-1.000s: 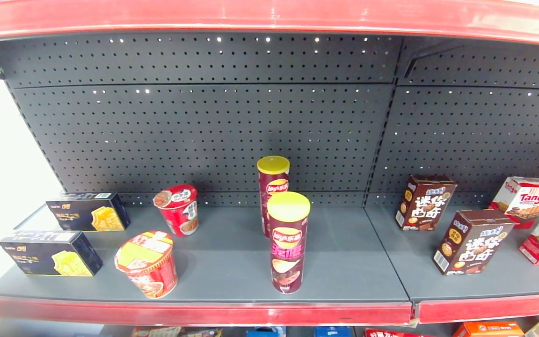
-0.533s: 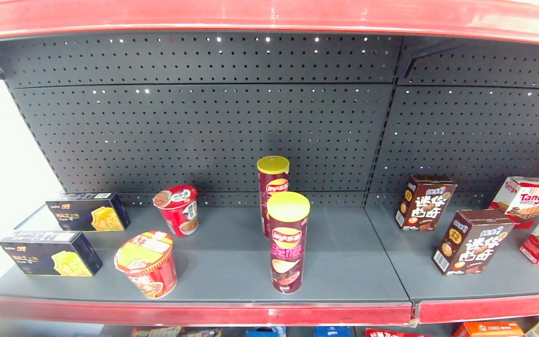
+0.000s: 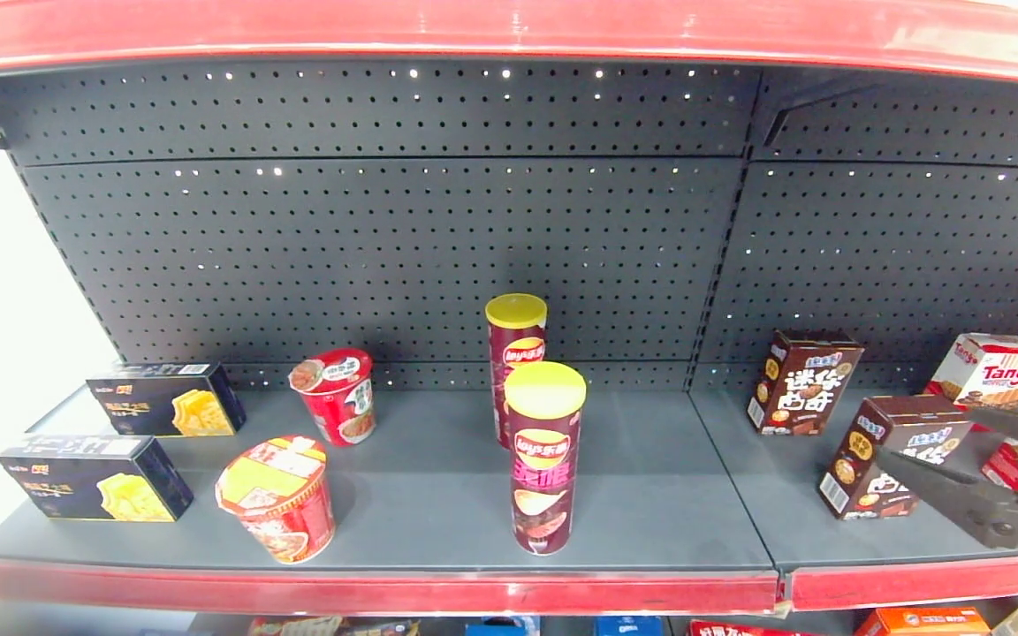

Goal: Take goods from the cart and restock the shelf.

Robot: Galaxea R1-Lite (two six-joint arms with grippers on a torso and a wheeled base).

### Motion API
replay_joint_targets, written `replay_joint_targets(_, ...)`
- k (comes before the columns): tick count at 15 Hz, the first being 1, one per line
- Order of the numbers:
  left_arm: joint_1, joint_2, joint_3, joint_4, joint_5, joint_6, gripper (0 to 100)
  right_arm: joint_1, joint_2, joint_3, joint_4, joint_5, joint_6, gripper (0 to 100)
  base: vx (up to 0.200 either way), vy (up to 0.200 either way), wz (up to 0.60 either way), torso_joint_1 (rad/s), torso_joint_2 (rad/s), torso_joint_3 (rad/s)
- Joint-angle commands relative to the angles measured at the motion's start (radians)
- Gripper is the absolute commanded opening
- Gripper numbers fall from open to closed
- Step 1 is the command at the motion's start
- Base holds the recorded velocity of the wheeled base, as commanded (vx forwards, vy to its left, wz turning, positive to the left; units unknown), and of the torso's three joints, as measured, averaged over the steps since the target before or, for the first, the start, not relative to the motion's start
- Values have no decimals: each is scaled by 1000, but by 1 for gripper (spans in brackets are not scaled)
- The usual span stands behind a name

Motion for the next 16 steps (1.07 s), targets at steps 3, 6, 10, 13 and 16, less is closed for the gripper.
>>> replay_joint_targets(3, 0, 1, 1, 0, 1, -2, 100, 120, 257, -25, -60, -97, 157, 100, 0, 0, 0, 0, 0, 0)
replay_joint_targets(6, 0, 1, -1, 0, 1, 0, 100, 135, 398, -5, -179, -156, 223, 100, 0, 0, 0, 0, 0, 0)
replay_joint_targets(10, 0, 1, 1, 0, 1, 0, 100, 135, 566, 30, -333, -192, 313, 100, 0, 0, 0, 0, 0, 0)
replay_joint_targets(13, 0, 1, -1, 0, 1, 0, 100, 169, 645, 35, -382, -198, 339, 100, 0, 0, 0, 0, 0, 0)
replay_joint_targets(16, 0, 1, -1, 0, 1, 0, 100, 198, 747, -4, -466, -241, 351, 100, 0, 0, 0, 0, 0, 0)
